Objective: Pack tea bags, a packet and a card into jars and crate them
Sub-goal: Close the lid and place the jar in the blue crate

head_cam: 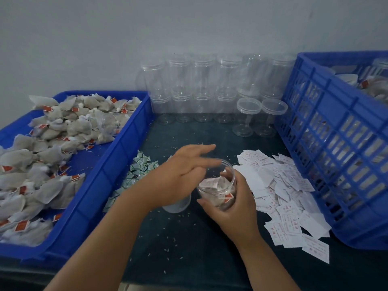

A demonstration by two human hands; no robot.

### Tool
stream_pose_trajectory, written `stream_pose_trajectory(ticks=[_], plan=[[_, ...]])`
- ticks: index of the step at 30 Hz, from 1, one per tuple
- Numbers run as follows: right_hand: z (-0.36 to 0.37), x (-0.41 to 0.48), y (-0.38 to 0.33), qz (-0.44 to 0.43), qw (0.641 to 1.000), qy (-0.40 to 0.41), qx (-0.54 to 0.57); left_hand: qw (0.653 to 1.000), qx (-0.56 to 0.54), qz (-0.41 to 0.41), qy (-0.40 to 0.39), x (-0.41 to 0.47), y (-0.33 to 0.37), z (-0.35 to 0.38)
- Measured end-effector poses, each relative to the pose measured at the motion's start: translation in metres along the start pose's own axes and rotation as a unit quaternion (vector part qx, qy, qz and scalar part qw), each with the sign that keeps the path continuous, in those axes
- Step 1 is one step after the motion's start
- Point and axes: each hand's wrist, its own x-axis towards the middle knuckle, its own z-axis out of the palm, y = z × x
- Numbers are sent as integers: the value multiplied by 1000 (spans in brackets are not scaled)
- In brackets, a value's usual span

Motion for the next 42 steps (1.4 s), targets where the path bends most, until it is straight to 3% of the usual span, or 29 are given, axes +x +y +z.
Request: stream_pose_trajectory(ticks=[2,4,5,7,9,10,14,18,21,23,25,27,29,32,39,42], plan=[[0,1,0,3,1000,2,8,984,-70,-24,163,-6,-9,8],[0,0,0,11,1000,4,16,958,-52,-94,265,-15,-28,20],[0,0,0,14,1000,4,20,955,0,-149,256,-21,-40,28],[-1,-1,1,13,1000,5,25,946,149,-259,128,-35,-61,49],[-1,0,1,12,999,4,32,928,218,-299,39,-44,-72,66],[0,1,1,11,999,2,34,931,213,-293,43,-46,-74,73],[-1,0,2,0,999,-14,44,946,89,-261,170,-45,-72,78],[-3,0,1,-8,996,-55,76,918,-130,-257,272,-35,-62,68],[-2,0,-2,-12,995,-89,54,902,-204,-199,325,-27,-47,55],[0,0,-2,-14,994,-102,31,909,-255,-159,289,-24,-37,44],[1,-2,0,-20,994,-103,17,941,-253,-87,206,-27,-27,35],[2,-3,2,-19,995,-100,18,981,-147,-41,120,-32,-18,29],[2,-3,2,-24,995,-93,4,997,-35,-29,61,-33,-9,26],[2,-4,2,-30,996,-83,-16,998,30,-37,49,-34,4,28],[5,-5,2,-23,997,-72,-29,996,50,-75,-7,-20,13,26],[4,-3,0,-34,996,-63,-48,994,43,-91,36,-14,20,35]])
